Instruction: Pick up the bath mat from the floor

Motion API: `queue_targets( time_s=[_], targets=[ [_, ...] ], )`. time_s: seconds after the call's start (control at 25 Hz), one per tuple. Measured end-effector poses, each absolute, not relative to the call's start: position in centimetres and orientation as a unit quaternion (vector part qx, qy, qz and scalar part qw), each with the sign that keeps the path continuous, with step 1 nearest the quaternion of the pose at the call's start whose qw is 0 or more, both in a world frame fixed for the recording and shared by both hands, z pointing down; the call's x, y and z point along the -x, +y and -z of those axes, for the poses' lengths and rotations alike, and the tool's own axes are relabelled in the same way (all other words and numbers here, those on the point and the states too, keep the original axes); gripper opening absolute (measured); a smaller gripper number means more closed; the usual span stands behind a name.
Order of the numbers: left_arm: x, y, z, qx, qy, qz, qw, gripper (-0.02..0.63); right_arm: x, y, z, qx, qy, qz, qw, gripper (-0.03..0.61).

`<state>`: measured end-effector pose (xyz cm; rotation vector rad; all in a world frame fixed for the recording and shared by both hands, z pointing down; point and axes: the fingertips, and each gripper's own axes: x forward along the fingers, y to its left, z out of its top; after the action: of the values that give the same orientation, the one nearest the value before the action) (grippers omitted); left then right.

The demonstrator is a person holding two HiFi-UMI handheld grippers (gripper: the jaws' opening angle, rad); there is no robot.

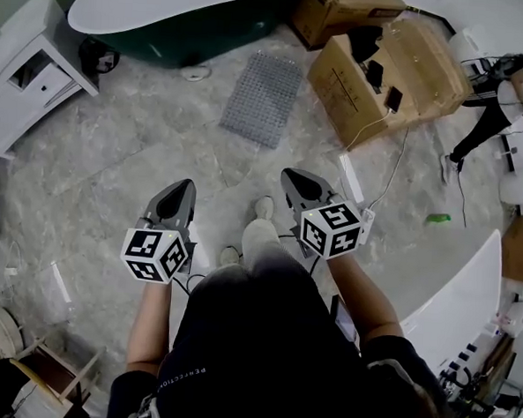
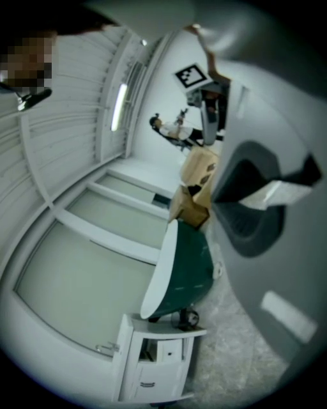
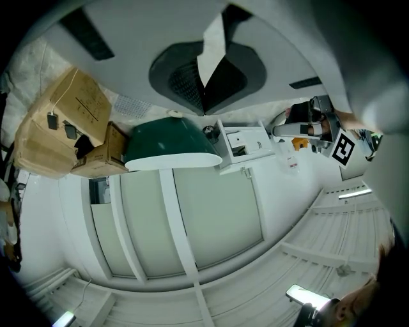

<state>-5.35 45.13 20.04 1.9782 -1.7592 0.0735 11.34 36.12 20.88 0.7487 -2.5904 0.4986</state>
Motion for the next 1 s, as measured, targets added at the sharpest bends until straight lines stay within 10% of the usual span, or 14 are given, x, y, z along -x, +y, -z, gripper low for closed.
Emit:
queue_targets(
  time_s=[1.0],
  targets=[
    [6.0,23.0,-24.3,-0.707,-0.638,-0.038,0.303,0.005,-9.0,15.4,-28.0,-0.203,-0.926,-0.206,0.243,0.0]
  ],
)
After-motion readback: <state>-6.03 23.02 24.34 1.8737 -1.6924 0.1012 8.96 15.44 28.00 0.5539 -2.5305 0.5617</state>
